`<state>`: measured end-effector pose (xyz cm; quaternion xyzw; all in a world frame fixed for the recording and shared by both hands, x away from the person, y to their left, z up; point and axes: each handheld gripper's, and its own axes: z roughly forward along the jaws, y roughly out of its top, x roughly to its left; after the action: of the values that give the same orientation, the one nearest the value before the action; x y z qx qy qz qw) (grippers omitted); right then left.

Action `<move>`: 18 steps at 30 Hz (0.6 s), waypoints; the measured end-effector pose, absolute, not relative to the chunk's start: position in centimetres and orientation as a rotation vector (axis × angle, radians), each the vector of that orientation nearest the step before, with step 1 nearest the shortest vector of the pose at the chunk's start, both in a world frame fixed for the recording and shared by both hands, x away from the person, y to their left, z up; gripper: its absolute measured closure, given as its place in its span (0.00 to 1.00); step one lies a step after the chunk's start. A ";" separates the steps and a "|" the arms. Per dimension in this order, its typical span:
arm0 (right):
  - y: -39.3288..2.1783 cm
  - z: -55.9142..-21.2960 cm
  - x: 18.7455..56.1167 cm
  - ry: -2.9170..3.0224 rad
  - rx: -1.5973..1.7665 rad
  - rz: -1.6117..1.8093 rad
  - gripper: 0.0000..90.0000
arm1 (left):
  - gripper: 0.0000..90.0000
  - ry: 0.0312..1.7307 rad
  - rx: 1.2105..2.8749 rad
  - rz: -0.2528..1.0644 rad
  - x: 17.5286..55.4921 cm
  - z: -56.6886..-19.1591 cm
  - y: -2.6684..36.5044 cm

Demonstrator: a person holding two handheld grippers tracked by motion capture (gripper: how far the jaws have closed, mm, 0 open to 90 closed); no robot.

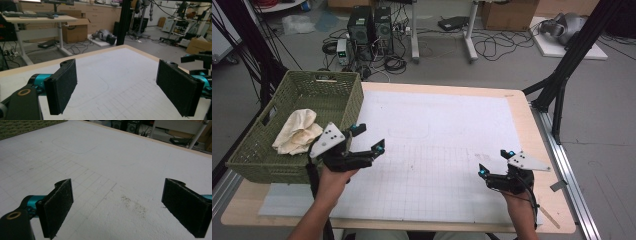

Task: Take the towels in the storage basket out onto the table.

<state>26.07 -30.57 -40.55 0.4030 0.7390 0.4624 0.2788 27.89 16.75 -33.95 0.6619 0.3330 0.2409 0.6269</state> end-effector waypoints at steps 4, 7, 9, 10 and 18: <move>-30.6 -40.5 26.0 1.981 1.087 1.241 0.11 | 0.20 0.768 1.510 0.596 28.6 -32.0 18.8; -30.7 -40.6 26.0 1.983 1.088 1.240 0.11 | 0.20 0.792 1.481 0.651 29.5 -30.5 20.9; -30.7 -40.6 26.0 1.983 1.086 1.238 0.11 | 0.20 0.805 1.472 0.667 29.8 -30.3 21.5; -30.6 -40.6 26.0 1.981 1.089 1.238 0.11 | 0.20 0.817 1.466 0.681 30.1 -30.1 22.1; -30.6 -40.6 26.2 1.976 1.091 1.237 0.11 | 0.20 0.946 1.509 0.726 32.5 -30.5 26.1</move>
<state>26.22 -30.64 -40.57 0.4069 0.7371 0.4614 0.2799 32.53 26.09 -30.53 0.6433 0.4033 0.3095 0.5724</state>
